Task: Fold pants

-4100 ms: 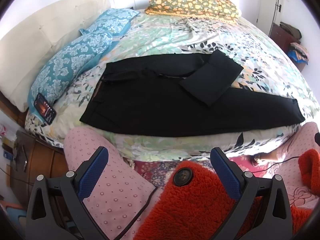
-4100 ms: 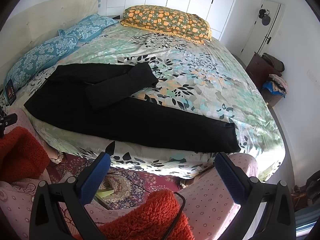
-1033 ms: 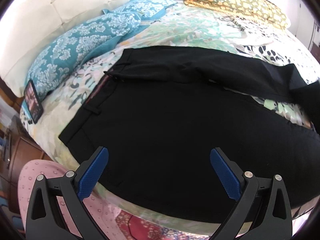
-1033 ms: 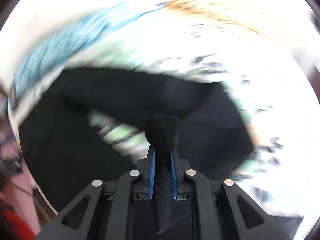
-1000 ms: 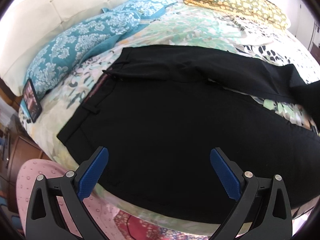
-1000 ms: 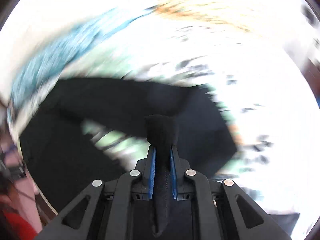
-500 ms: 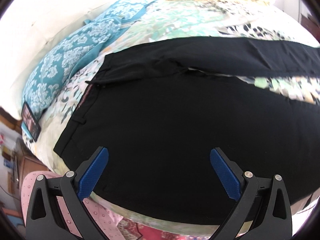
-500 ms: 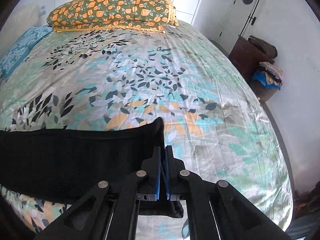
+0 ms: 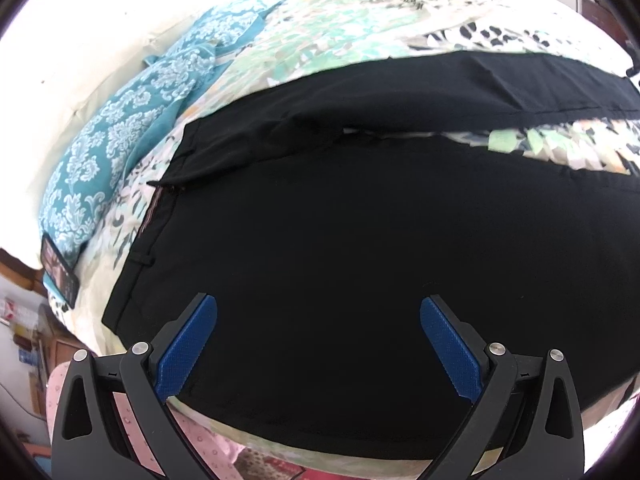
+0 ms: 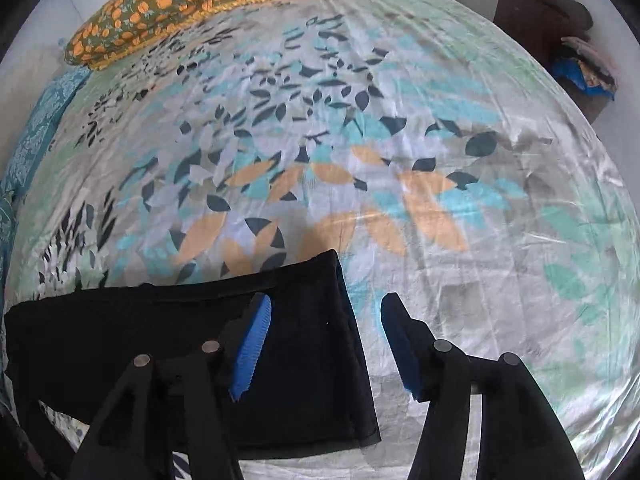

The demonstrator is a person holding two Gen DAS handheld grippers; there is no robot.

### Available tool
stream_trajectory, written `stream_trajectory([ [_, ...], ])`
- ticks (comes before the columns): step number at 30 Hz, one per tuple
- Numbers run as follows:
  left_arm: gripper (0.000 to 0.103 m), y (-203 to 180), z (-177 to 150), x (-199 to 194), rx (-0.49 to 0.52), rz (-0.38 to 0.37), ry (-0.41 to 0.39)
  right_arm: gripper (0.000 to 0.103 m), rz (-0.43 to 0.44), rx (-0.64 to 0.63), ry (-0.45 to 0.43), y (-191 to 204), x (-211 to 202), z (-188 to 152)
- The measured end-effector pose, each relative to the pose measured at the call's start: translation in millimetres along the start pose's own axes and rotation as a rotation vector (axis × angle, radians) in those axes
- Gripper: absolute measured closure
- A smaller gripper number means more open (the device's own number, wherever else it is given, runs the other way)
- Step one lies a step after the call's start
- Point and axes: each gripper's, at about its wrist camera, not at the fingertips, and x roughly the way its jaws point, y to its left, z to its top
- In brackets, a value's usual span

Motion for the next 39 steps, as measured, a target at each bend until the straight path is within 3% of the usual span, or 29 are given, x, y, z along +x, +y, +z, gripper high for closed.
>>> stream_trajectory([
  [2, 0.001, -0.7, -0.5, 3.5, 0.003, 0.009, 0.018, 0.048, 0.015, 0.01, 0.03, 5.9, 18.2, -2.0],
  [3, 0.001, -0.9, -0.1, 4.3, 0.001, 0.013, 0.022, 0.065, 0.009, 0.004, 0.022, 11.0, 19.3, -1.4],
  [4, 0.001, -0.2, 0.3, 4.4, -0.002, 0.014, 0.023, 0.096, -0.015, -0.036, -0.002, 20.0, 14.1, 3.4],
  [5, 0.001, 0.3, 0.9, 4.2, -0.007, 0.012, 0.022, 0.095, -0.049, -0.088, -0.039, 31.1, 4.8, 8.7],
  [8, 0.001, -0.2, 4.0, 2.2, -0.015, 0.007, 0.009, 0.095, -0.164, -0.254, -0.273, 65.8, -44.4, 25.4],
  [10, 0.001, -1.8, 4.8, 0.9, -0.019, -0.001, -0.004, 0.095, -0.216, -0.285, -0.377, 78.1, -58.2, 33.5],
  [12, 0.001, -6.7, 4.4, 3.8, -0.002, -0.009, 0.009, 0.095, -0.268, -0.282, -0.371, 86.6, -42.5, 38.4],
  [14, 0.001, -10.6, 3.4, 5.2, 0.023, 0.002, 0.016, 0.095, -0.319, -0.283, -0.303, 91.3, -9.6, 36.5],
  [17, 0.001, -12.5, 1.7, 5.6, 0.037, 0.01, 0.018, 0.091, -0.36, -0.245, -0.178, 87.1, 33.1, 23.6],
  [20, 0.001, -7.0, 8.7, 4.5, 0.032, 0.008, 0.015, 0.072, -0.345, -0.147, -0.246, 80.6, 15.1, 4.9],
  [22, 0.001, 8.6, 29.6, 2.8, -0.014, -0.013, -0.034, 0.05, -0.258, -0.081, -0.298, 76.6, -15.4, -8.9],
  [27, 0.001, 54.7, 107.2, 37.8, -0.158, 0.004, -0.122, 0.035, 0.037, 0.038, -0.294, 67.5, -90.7, -77.1],
  [29, 0.001, 60.7, 127.2, 77.9, -0.149, 0.093, -0.084, 0.031, 0.163, 0.112, -0.246, 56.4, -111.8, -116.7],
  [30, 0.001, 62.1, 129.9, 104.0, -0.143, 0.154, -0.021, 0.031, 0.215, 0.158, -0.215, 48.0, -120.8, -137.8],
  [32, 0.0, 67.4, 126.9, 133.9, -0.152, 0.157, 0.032, 0.031, 0.281, 0.258, -0.158, 28.4, -135.5, -186.6],
  [35, 0.0, 77.9, 122.0, 130.9, -0.167, 0.134, -0.002, 0.031, 0.292, 0.382, -0.044, -3.1, -138.2, -254.2],
  [37, 0.001, 79.7, 118.8, 114.6, -0.159, 0.147, -0.015, 0.031, 0.2, 0.447, 0.014, -26.9, -128.9, -288.1],
  [39, 0.001, 77.3, 110.8, 88.1, -0.148, 0.112, -0.051, 0.031, 0.114, 0.539, 0.074, -53.4, -112.4, -313.7],
])
